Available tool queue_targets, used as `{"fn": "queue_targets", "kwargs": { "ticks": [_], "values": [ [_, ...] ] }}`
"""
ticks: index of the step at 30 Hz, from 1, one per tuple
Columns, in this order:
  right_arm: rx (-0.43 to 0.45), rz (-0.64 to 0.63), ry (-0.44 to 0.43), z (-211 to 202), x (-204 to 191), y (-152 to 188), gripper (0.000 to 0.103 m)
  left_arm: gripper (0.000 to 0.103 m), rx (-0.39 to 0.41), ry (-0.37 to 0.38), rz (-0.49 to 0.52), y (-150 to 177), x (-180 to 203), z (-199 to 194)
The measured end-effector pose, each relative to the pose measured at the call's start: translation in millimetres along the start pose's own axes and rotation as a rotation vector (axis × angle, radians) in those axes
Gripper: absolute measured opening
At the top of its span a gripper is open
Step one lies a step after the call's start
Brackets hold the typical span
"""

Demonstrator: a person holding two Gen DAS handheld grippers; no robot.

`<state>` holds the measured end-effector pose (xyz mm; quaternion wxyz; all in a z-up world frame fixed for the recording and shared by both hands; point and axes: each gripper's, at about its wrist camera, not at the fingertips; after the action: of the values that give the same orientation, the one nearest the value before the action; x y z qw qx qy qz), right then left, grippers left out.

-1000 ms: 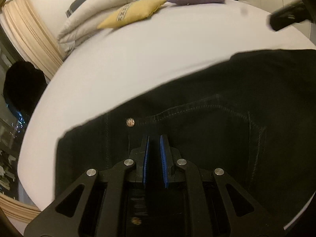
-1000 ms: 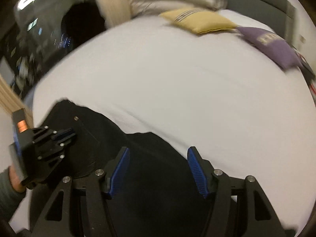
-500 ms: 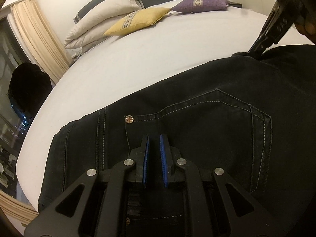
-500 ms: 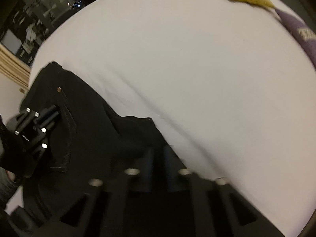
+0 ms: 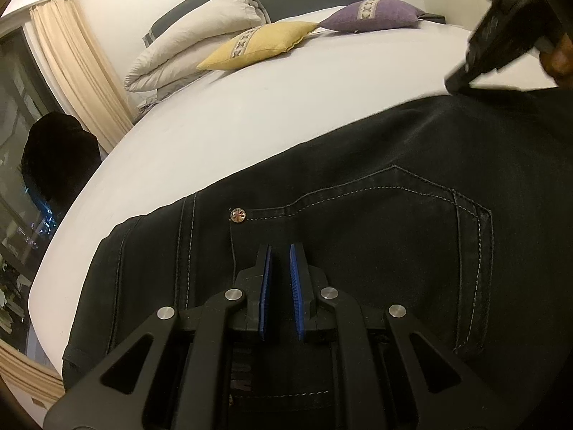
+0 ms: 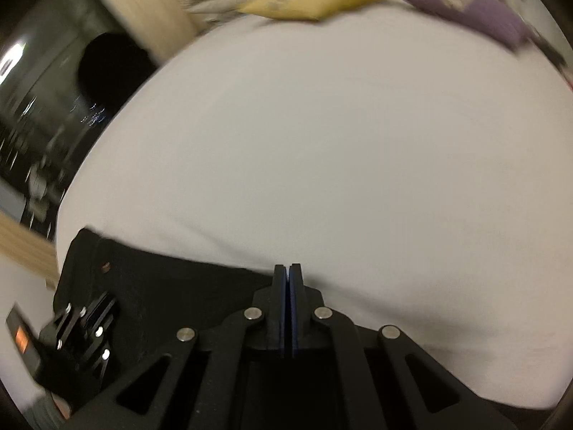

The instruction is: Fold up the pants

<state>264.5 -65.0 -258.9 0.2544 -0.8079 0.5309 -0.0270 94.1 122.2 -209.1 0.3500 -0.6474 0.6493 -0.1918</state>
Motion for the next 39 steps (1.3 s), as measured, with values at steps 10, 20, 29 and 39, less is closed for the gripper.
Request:
{"fn": "queue_targets", "kwargs": {
  "ticks": [10, 20, 29, 39],
  "values": [
    [0.213, 0.012, -0.236, -74, -24, 16, 0.004, 0.01, 0.007, 0.001, -0.01, 0, -2, -3],
    [0.133, 0.311, -0.222, -33, 59, 93, 0.0, 0.01, 0.003, 0.004, -0.012, -2, -1, -4],
    [0.384, 0.683, 0.025, -161, 204, 271, 0.0, 0.01, -0.009, -0.011, 0.0, -4, 1, -4],
    [0.544, 0.698, 0.042, -234, 145, 327, 0.017, 0.011, -0.055, -0.021, -0.022, -19, 12, -14]
  ]
}}
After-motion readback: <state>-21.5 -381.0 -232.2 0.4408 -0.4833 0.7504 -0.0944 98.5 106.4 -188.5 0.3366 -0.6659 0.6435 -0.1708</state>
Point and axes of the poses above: each gripper's, at about its wrist camera, not at the fingertips, and z roughly the way its jaws point, x to its right, y to its underside, and after that the axes turned 12 degrees about -z, right-handed
